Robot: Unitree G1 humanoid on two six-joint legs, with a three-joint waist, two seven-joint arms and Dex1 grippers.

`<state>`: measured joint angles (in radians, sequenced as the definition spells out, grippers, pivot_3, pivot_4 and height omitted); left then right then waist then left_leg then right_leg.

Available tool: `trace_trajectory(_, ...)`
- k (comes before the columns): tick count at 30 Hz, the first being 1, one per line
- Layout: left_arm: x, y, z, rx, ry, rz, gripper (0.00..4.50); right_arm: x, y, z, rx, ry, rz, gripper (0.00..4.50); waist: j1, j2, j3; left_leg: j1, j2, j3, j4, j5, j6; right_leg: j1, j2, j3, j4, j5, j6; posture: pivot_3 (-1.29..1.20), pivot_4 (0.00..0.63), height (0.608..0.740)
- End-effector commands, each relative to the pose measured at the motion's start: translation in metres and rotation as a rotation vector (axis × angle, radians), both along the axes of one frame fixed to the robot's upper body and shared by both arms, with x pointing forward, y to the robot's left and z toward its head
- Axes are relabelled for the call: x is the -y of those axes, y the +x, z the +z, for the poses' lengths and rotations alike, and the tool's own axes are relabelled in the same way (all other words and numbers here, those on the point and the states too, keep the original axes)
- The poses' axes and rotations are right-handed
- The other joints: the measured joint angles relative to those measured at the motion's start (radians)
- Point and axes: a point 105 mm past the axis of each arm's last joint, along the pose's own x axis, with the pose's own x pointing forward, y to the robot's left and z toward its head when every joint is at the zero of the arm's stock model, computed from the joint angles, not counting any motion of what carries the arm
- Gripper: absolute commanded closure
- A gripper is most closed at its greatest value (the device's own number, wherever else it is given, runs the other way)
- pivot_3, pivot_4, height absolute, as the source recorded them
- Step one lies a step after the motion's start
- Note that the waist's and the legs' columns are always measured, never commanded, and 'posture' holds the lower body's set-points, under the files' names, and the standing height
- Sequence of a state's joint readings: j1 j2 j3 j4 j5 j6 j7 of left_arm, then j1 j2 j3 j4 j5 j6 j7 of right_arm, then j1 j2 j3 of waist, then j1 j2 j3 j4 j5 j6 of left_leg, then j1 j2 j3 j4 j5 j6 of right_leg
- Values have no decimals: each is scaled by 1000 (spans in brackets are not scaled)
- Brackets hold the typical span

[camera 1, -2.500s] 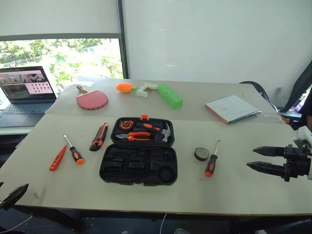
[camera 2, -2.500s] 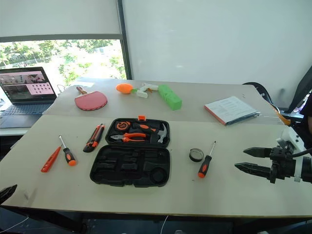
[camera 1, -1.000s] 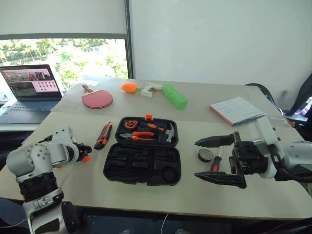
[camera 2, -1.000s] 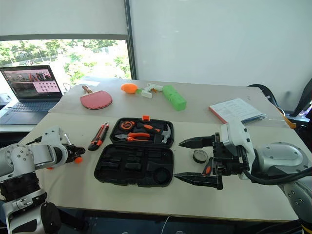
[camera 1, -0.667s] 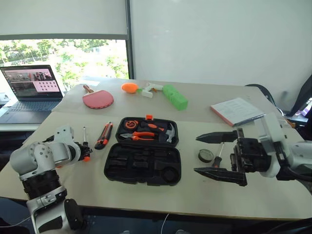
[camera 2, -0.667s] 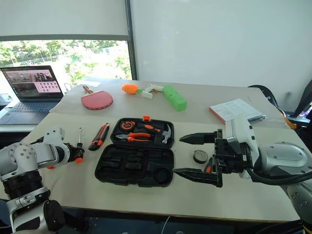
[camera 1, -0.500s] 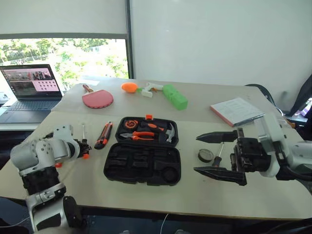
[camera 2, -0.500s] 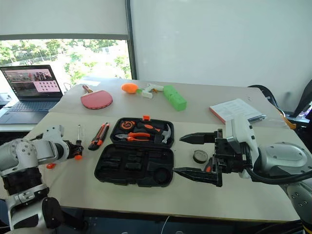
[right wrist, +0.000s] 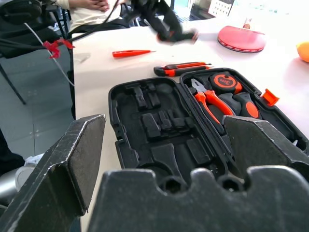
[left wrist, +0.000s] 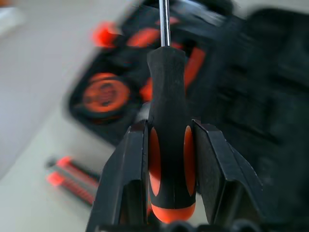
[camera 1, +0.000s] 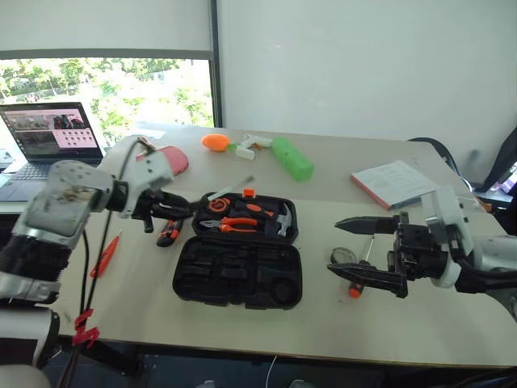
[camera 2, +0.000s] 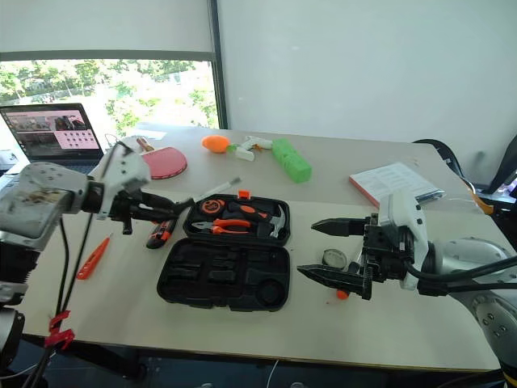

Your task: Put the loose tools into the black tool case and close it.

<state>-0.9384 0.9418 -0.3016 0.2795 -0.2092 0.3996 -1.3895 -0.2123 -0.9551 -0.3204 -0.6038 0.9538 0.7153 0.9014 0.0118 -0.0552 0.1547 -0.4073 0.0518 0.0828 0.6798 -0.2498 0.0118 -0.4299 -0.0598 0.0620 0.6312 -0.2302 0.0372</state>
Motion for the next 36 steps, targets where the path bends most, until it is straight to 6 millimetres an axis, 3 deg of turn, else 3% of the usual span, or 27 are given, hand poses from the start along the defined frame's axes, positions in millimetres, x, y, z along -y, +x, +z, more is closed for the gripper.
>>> trace_trajectory(1, 17, 6, -9, 26, 133, -143, 3578, -2, -4, 5, 52, -4, -23, 0, 2, 0, 0, 0, 0, 0, 0, 0, 0, 0, 0, 0, 0, 0, 1, 0, 150, 738)
trace_trajectory(11, 36, 20, -50, 28, 326, -286, 3578, 4, -7, -1, 73, -26, -130, 0, -6, 0, 0, -4, 0, -1, 3, -2, 4, -1, 0, 1, -1, 0, 3, 0, 150, 738)
trace_trajectory(23, 34, 29, -57, 37, 320, -254, 3578, 1, -8, 1, 81, -9, -146, 0, -2, 0, 0, -4, 0, -1, 5, -2, 4, -1, 0, 1, 0, 1, 4, 0, 150, 738)
trace_trajectory(24, 34, 29, -56, 38, 312, -248, 2601, 0, -7, 1, 81, -8, -145, 0, -2, 0, 0, -4, 0, -1, 6, -2, 4, -1, 0, 1, 1, 1, 4, 0, 150, 738)
trace_trajectory(30, 41, 27, -42, 48, 245, -266, 654, 0, -6, 1, 78, -7, -138, 0, 1, 0, 0, -4, 0, -2, 10, -2, 4, 0, 0, 1, 3, 2, 5, 0, 150, 738)
trace_trajectory(33, 46, 23, -29, 33, 193, -283, 1186, -2, -6, 0, 71, -5, -129, 0, -1, 0, 0, -7, 0, -2, 14, -3, 5, 0, 0, 1, 3, 2, 6, 0, 150, 738)
trace_trajectory(36, 50, 23, -22, 42, 174, -293, 2222, -3, -5, -2, 67, -2, -124, 0, 0, 0, 0, -8, 0, -3, 16, -3, 6, 0, 0, 1, 3, 3, 7, 0, 150, 738)
